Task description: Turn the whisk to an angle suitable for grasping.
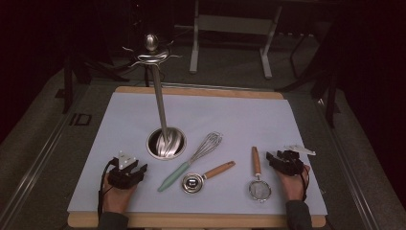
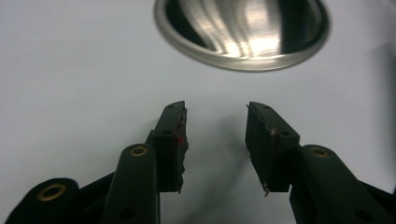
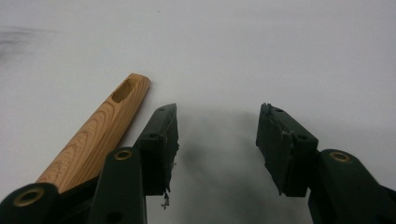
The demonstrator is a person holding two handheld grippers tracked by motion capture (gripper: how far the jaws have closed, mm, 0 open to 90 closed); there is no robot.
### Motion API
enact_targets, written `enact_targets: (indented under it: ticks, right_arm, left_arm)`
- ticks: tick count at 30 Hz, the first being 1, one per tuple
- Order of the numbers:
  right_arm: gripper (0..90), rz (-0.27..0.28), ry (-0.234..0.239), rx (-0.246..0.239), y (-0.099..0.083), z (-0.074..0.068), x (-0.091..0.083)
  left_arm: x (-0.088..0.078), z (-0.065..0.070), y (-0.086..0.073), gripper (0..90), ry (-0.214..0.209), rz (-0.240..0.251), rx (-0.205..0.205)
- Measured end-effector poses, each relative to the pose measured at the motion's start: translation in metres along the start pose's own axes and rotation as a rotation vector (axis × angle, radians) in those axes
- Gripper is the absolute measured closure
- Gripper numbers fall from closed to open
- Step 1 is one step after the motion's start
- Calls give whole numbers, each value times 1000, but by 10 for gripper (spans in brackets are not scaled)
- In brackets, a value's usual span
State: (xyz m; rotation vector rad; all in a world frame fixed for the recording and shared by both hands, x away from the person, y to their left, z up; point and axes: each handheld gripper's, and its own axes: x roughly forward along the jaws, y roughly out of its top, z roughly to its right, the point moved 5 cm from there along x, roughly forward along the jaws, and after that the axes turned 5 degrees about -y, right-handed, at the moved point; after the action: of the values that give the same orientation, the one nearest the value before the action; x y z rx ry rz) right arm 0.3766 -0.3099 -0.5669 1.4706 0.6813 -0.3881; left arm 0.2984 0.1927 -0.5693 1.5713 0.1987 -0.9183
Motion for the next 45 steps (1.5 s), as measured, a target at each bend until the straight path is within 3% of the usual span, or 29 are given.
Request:
enact_targets:
  ticks: [4, 6, 9, 16, 22, 28, 29, 30, 31, 35, 36, 40, 43, 45]
  right_arm:
    - [459, -4, 6, -17, 0, -1, 1]
    - [442, -17, 10, -21, -1, -2, 2]
    - [432, -25, 12, -28, -1, -2, 3]
    - [419, -26, 34, -6, -1, 0, 3]
    - [412, -27, 32, -15, -1, -1, 3]
    - [407, -27, 31, -19, -1, -2, 3]
    - [406, -27, 31, -19, -1, -2, 3]
    - [407, -27, 32, -18, -1, -2, 3]
    - [406, -27, 32, -18, -1, -2, 3]
    - [404, -28, 28, -24, -1, -2, 3]
    - [404, -28, 27, -26, -1, -2, 3]
    - [403, -30, 25, -26, -1, -3, 3]
    - [402, -30, 24, -29, -1, -3, 3]
    - [401, -30, 22, -31, -1, -3, 3]
  left_arm:
    - [-8, 13, 3, 607, -31, 20, 64]
    - [-10, 16, 3, 612, -41, 26, 58]
    - [-20, 26, 4, 657, -90, 52, 61]
    - [-33, 46, 4, 885, -180, 85, 86]
    - [-39, 66, -3, 899, -216, 58, 125]
    - [-39, 90, -13, 897, -302, 39, 127]
    - [-36, 98, -16, 896, -301, 6, 156]
    - [-36, 98, -16, 896, -301, 6, 156]
    - [-32, 103, -19, 897, -296, -28, 174]
    - [-26, 104, -24, 896, -305, -79, 162]
    - [-24, 102, -25, 897, -291, -99, 153]
    - [-21, 96, -26, 897, -271, -112, 141]
    - [-20, 93, -25, 897, -222, -119, 160]
    - [-20, 92, -24, 897, -212, -120, 162]
